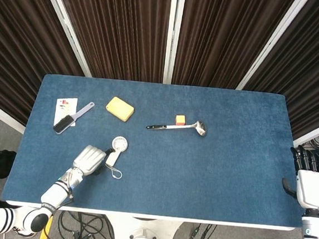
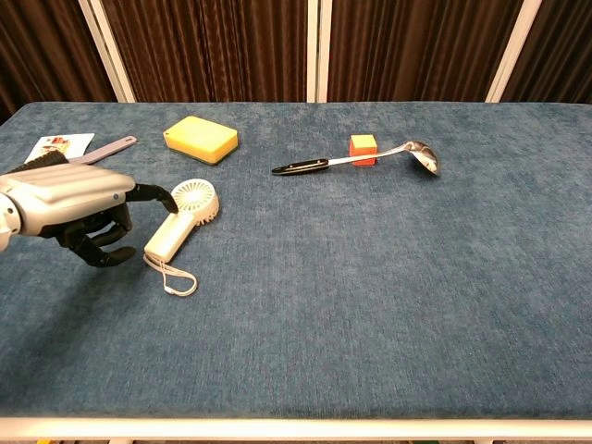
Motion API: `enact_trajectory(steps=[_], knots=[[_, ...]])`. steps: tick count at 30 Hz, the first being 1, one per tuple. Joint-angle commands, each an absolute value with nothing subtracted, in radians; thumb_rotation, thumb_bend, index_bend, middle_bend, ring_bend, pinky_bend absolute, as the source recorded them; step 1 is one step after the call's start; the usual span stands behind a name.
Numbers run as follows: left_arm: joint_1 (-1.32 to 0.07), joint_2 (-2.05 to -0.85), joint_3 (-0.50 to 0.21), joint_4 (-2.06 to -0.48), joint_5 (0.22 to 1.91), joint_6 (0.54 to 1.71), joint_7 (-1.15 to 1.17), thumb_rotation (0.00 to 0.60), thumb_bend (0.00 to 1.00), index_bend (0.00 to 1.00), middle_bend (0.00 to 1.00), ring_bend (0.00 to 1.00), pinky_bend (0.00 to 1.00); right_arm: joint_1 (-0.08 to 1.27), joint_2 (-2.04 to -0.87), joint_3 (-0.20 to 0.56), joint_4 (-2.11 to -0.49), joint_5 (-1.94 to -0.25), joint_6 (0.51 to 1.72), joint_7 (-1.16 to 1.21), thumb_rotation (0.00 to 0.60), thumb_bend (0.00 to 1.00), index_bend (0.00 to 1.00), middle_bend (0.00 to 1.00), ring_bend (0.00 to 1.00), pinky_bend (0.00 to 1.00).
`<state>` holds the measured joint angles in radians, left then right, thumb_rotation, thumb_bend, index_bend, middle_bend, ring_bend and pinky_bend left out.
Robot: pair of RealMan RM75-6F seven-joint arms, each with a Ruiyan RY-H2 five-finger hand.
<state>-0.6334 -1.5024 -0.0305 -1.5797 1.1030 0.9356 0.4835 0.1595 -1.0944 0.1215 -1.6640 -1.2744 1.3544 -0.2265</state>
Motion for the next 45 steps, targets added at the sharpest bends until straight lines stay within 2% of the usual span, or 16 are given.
enact_trajectory(steps=[1, 25, 31, 36, 38, 41, 43, 45], knots=[[-0.635, -1.503, -0.030, -1.578, 1.099, 0.934, 0.484, 0.600, 0.42, 0.17, 0.83, 0.84, 0.77, 0.159, -1.095, 0.120, -1.663, -1.275, 1.355, -0.226, 0.600, 0.24, 0.00, 0.00, 0.00, 0.00], [-0.656, -1.504, -0.013, -1.574, 1.060, 0.910, 0.498, 0.600, 0.42, 0.18, 0.83, 0.84, 0.76, 0.159, -1.096, 0.119, -1.658, -1.273, 1.352, -0.221, 0.600, 0.25, 0.00, 0.00, 0.00, 0.00], [-0.645, -1.468, -0.037, -1.613, 1.094, 0.971, 0.478, 0.600, 0.42, 0.18, 0.83, 0.84, 0.77, 0.154, -1.088, 0.122, -1.662, -1.279, 1.364, -0.210, 0.600, 0.24, 0.00, 0.00, 0.00, 0.00], [-0.606, -1.408, -0.050, -1.664, 1.138, 1.070, 0.454, 0.600, 0.42, 0.18, 0.80, 0.81, 0.74, 0.149, -1.086, 0.119, -1.661, -1.287, 1.369, -0.197, 0.600, 0.24, 0.00, 0.00, 0.00, 0.00], [-0.568, -1.392, -0.045, -1.670, 1.182, 1.132, 0.405, 0.600, 0.41, 0.18, 0.74, 0.75, 0.73, 0.149, -1.087, 0.118, -1.659, -1.288, 1.367, -0.190, 0.600, 0.24, 0.00, 0.00, 0.00, 0.00], [-0.510, -1.371, -0.017, -1.647, 1.262, 1.214, 0.330, 0.600, 0.37, 0.18, 0.49, 0.44, 0.62, 0.149, -1.090, 0.119, -1.659, -1.291, 1.368, -0.180, 0.600, 0.24, 0.00, 0.00, 0.00, 0.00], [-0.482, -1.355, 0.000, -1.633, 1.295, 1.247, 0.305, 0.600, 0.31, 0.17, 0.31, 0.21, 0.49, 0.148, -1.094, 0.119, -1.655, -1.298, 1.374, -0.178, 0.600, 0.24, 0.00, 0.00, 0.00, 0.00], [-0.458, -1.329, 0.016, -1.625, 1.312, 1.266, 0.292, 0.600, 0.26, 0.17, 0.22, 0.13, 0.39, 0.147, -1.101, 0.120, -1.646, -1.305, 1.381, -0.174, 0.600, 0.24, 0.00, 0.00, 0.00, 0.00]])
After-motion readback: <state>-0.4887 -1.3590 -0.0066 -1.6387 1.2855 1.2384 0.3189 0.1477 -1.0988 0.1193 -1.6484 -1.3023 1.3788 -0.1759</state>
